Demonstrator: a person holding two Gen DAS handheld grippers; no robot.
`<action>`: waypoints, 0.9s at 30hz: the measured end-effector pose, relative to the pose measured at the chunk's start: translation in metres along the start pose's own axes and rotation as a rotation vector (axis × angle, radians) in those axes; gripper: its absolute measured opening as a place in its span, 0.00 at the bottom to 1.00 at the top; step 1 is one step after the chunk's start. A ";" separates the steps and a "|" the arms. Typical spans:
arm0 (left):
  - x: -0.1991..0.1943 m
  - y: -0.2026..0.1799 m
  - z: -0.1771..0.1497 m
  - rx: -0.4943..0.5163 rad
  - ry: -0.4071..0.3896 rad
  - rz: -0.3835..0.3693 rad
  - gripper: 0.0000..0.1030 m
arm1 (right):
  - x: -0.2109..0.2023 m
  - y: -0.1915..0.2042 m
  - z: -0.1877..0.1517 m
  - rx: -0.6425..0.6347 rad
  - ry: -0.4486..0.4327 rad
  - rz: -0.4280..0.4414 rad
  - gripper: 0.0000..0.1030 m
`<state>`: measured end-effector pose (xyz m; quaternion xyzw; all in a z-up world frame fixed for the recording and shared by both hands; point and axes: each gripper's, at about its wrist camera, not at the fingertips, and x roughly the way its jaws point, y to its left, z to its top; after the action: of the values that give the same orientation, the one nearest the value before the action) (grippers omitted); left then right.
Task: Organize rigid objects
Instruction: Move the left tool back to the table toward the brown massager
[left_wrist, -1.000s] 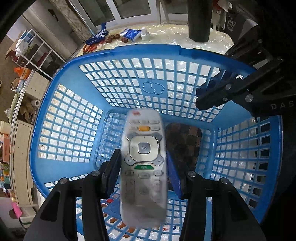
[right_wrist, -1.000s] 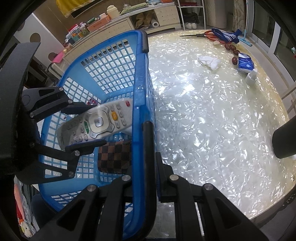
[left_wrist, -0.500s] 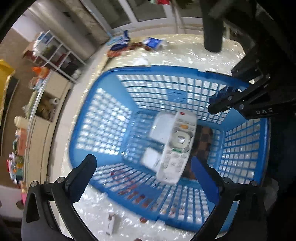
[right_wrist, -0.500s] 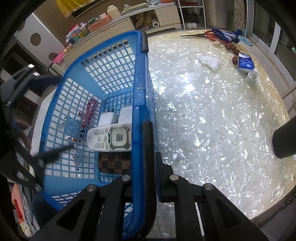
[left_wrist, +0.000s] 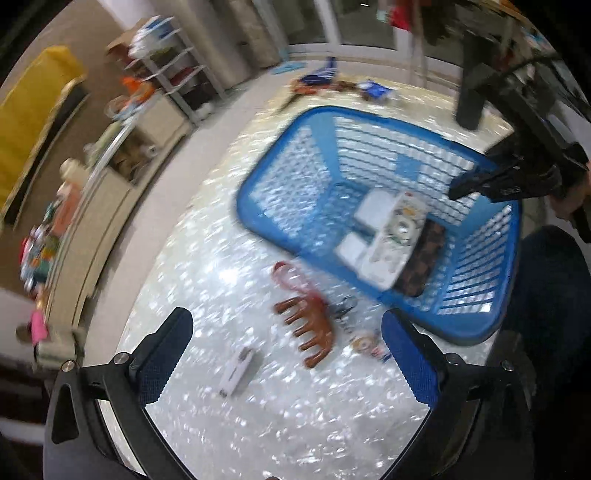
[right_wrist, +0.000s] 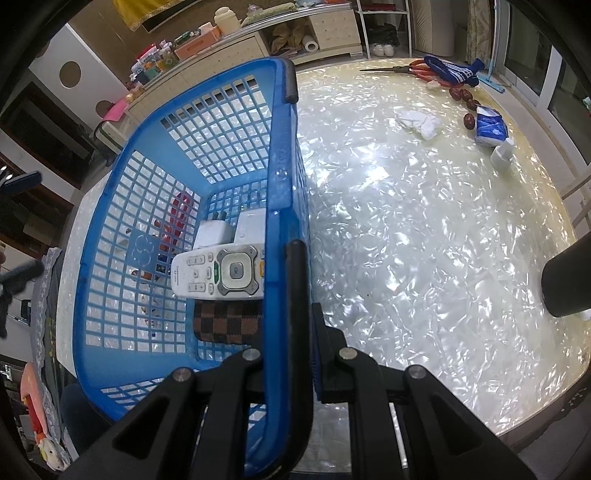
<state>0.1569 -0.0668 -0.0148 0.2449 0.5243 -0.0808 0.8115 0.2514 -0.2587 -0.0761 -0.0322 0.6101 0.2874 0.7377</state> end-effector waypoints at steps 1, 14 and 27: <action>-0.002 0.006 -0.006 -0.022 0.006 -0.002 1.00 | 0.000 0.000 0.000 0.000 0.000 -0.001 0.10; 0.024 0.055 -0.085 -0.217 0.152 -0.020 1.00 | -0.003 0.001 -0.002 0.009 0.005 -0.007 0.10; 0.088 0.044 -0.109 -0.354 0.210 -0.169 1.00 | -0.002 0.000 -0.002 0.006 0.009 -0.010 0.10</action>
<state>0.1245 0.0350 -0.1153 0.0609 0.6308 -0.0295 0.7730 0.2494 -0.2599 -0.0748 -0.0343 0.6141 0.2819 0.7363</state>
